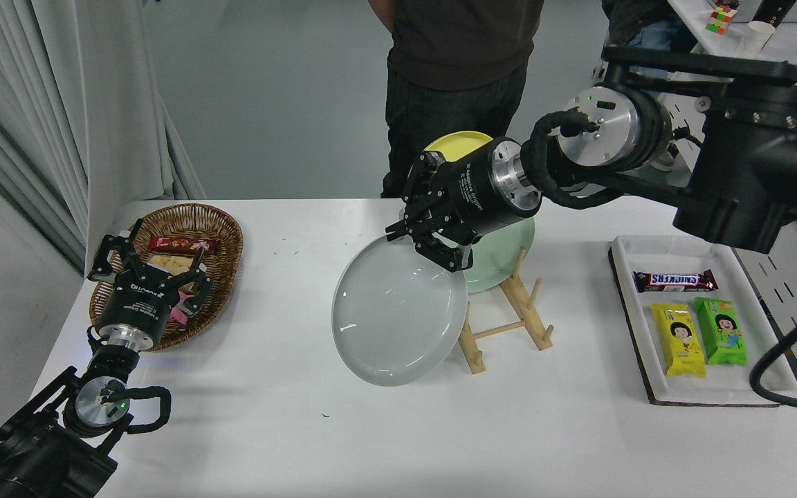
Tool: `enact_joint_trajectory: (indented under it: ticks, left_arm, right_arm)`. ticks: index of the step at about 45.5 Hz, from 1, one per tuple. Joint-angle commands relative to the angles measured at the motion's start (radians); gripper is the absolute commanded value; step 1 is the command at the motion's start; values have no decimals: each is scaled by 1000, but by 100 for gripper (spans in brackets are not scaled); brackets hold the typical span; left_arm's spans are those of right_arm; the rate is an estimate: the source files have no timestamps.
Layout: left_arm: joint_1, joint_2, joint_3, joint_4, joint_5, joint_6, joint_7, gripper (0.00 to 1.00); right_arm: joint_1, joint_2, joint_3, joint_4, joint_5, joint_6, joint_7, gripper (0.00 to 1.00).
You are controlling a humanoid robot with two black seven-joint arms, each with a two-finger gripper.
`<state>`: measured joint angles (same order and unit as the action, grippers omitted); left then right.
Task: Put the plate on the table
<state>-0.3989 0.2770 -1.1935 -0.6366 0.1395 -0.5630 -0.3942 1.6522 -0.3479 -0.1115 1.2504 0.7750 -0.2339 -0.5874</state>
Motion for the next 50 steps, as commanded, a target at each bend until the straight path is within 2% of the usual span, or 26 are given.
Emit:
enact_joint_trajectory:
  ticks: [1, 11, 26, 50]
  left_arm:
    - [0, -1, 0, 0, 0, 0, 0, 98]
    - [0, -1, 0, 0, 0, 0, 0, 98]
    - [0, 1, 0, 0, 0, 0, 0, 98]
    - [0, 1, 0, 0, 0, 0, 0, 98]
  right_arm:
    - [-35, 59, -39, -46, 6, -18, 17, 0]
    - [-55, 83, -51, -60, 6, -39, 34, 0]
    - [-120, 153, 53, -81, -5, -252, 34, 0]
    - [-118, 170, 98, -75, -60, -447, 23, 0]
